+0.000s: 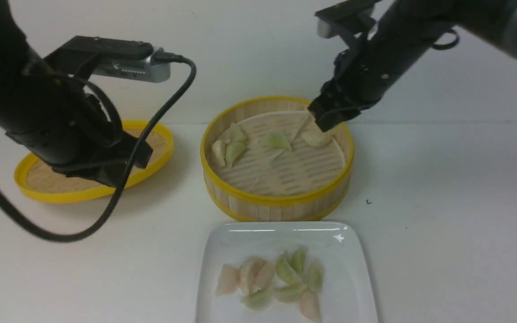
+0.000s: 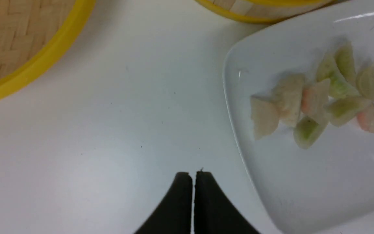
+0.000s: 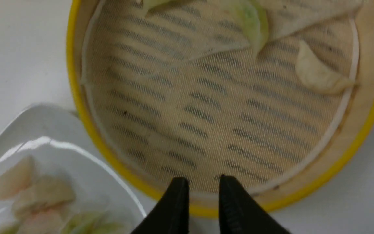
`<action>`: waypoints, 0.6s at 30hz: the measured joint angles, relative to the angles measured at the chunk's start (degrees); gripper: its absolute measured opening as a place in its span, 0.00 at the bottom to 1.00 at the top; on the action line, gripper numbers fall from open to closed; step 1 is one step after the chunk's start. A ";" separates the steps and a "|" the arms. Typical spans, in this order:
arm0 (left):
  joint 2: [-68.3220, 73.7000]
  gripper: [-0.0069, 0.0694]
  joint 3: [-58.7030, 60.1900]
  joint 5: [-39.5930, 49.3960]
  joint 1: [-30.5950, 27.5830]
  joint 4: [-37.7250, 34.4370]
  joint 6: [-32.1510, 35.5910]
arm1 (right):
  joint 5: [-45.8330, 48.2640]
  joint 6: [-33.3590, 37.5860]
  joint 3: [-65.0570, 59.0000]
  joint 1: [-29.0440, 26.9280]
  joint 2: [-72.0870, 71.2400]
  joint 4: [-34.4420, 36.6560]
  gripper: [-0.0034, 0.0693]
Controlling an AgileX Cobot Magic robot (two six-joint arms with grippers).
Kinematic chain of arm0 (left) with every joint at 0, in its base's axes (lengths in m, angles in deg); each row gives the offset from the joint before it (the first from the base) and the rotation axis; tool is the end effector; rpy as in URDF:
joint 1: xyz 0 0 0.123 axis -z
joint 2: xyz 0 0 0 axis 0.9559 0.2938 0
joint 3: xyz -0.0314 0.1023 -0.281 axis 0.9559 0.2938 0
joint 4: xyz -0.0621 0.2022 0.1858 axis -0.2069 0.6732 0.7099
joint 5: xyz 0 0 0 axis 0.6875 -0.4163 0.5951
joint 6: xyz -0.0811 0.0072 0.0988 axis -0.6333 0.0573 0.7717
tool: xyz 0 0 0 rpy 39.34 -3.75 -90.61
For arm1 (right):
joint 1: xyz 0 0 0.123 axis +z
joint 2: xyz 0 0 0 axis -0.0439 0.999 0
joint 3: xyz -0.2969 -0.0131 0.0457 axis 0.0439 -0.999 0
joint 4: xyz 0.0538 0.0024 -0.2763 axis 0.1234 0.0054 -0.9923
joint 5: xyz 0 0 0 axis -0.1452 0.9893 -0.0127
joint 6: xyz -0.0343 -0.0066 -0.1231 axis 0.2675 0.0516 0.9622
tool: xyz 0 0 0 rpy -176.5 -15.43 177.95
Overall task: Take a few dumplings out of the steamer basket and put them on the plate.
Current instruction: Use the right arm to grab a dumpling from inside the steamer
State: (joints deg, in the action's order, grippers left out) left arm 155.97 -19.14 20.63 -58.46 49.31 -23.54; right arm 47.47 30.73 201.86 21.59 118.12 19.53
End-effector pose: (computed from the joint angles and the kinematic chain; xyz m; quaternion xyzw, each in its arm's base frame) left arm 0.3008 -0.0948 0.3159 0.1313 0.9683 -0.0904 0.1922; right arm 0.4499 0.2325 0.2705 -0.3560 0.9101 0.1222 0.1734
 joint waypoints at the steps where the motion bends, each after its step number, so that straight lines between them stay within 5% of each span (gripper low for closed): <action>1: -1.29 0.08 1.47 -0.53 0.00 -0.48 -0.20 | 0.00 0.11 3.09 0.52 2.93 -0.22 0.31; 9: -5.15 0.08 9.90 -2.72 -0.02 -2.00 -0.77 | -1.20 -0.40 21.87 2.81 21.43 -5.32 0.61; 15: -5.15 0.08 12.69 -2.67 -0.07 -1.21 -0.77 | -6.13 -0.88 23.30 2.81 25.90 -6.63 0.66; 18: -5.15 0.08 13.32 -2.67 -0.07 -1.21 -0.77 | -7.56 -1.35 23.30 2.81 27.22 -7.07 0.60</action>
State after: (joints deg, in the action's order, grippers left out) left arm 150.82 -5.83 17.96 -58.53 48.10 -24.30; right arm 39.91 29.37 225.16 24.40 145.34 12.46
